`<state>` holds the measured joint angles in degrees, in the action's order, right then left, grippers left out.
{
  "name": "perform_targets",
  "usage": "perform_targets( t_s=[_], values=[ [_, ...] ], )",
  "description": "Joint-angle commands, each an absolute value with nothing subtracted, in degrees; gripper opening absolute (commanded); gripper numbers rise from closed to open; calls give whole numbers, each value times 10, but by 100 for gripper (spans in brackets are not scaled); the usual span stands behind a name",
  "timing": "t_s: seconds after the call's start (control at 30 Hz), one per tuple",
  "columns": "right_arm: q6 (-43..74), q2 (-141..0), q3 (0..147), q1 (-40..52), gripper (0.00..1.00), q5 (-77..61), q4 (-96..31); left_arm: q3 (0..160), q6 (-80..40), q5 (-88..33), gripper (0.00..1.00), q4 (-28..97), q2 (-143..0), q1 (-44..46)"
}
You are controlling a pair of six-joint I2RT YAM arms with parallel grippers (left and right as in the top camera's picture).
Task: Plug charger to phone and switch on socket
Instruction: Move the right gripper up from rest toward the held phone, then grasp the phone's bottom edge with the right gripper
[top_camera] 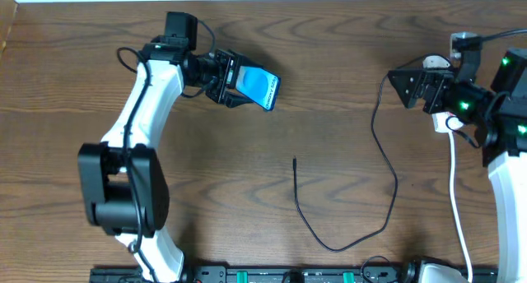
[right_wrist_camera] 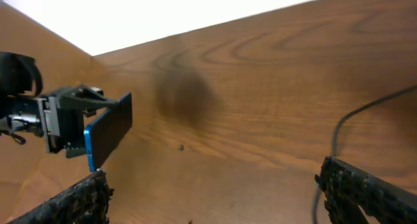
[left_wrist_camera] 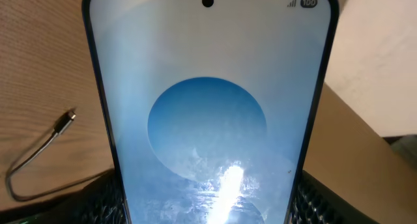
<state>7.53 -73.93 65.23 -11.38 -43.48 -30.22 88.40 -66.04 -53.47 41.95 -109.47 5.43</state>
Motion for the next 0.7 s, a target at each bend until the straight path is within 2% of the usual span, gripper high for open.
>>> perform_targets(
  t_s=[0.0,0.1,0.3,0.67],
  values=[
    [157,-761,666,-110,99,-491,-295,884,-668,-513,7,419,-1062,56],
    [240,-777,666,-102,99,-513,-270,884,-668,-513,7,419,-1054,56],
    [242,-799,666,-43,93,-514,-244,884,-681,-488,7,419,-1053,64],
    [270,-832,665,101,95,-350,-246,884,-732,-399,7,419,-1053,123]
  ],
)
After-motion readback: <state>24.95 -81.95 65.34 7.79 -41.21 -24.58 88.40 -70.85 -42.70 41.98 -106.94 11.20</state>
